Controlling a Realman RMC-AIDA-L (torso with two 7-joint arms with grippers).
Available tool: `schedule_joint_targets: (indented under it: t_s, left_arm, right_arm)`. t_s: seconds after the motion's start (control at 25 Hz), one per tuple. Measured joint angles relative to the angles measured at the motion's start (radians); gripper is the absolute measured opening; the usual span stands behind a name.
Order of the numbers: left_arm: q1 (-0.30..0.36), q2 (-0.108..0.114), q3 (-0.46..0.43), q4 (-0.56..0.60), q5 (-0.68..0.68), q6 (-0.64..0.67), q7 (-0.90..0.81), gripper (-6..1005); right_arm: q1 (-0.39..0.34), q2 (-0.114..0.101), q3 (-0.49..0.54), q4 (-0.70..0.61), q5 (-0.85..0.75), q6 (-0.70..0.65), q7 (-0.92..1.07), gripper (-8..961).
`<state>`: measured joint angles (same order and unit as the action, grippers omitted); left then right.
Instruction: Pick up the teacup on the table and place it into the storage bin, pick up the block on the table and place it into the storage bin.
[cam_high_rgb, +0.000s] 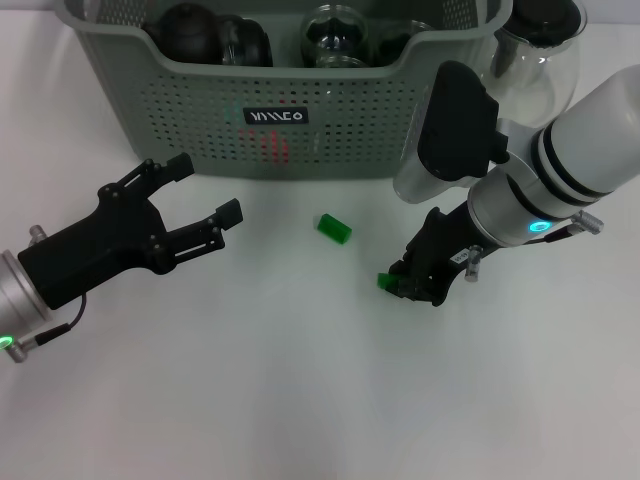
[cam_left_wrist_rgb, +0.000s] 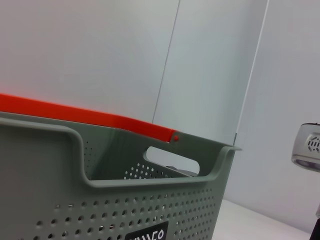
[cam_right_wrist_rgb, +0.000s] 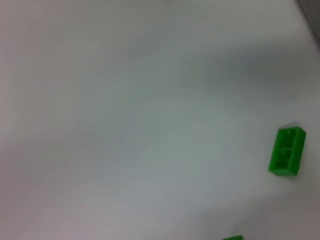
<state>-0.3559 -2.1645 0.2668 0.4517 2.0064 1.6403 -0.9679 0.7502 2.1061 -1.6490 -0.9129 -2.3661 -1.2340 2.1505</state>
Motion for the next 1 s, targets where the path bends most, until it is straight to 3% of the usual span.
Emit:
schedule_joint_targets:
  t_s: [0.32,0.52,0.8,1.0]
  left_arm:
    - [0.000,0.000,0.000,-0.001,0.000,0.000,0.000,948]
    - [0.002,0.000,0.000,-0.001,0.000,0.002,0.000,948]
    - [0.002,0.001,0.000,-0.001,0.000,0.001,0.000,949]
    - [0.002,0.002,-0.007,-0.001,0.000,0.000,0.000,949]
  right_arm:
    - [-0.007,-0.003,0.022,-0.014,0.012,-0.013,0.004,173]
    - [-0.028,-0.008,0.131,-0.078,0.028,-0.086,0.005,163]
    - [-0.133,-0.009,0.375,-0.374,0.253,-0.321,-0.078,155]
    - [-0.203,-0.007,0.449,-0.594,0.415,-0.244,-0.090,151]
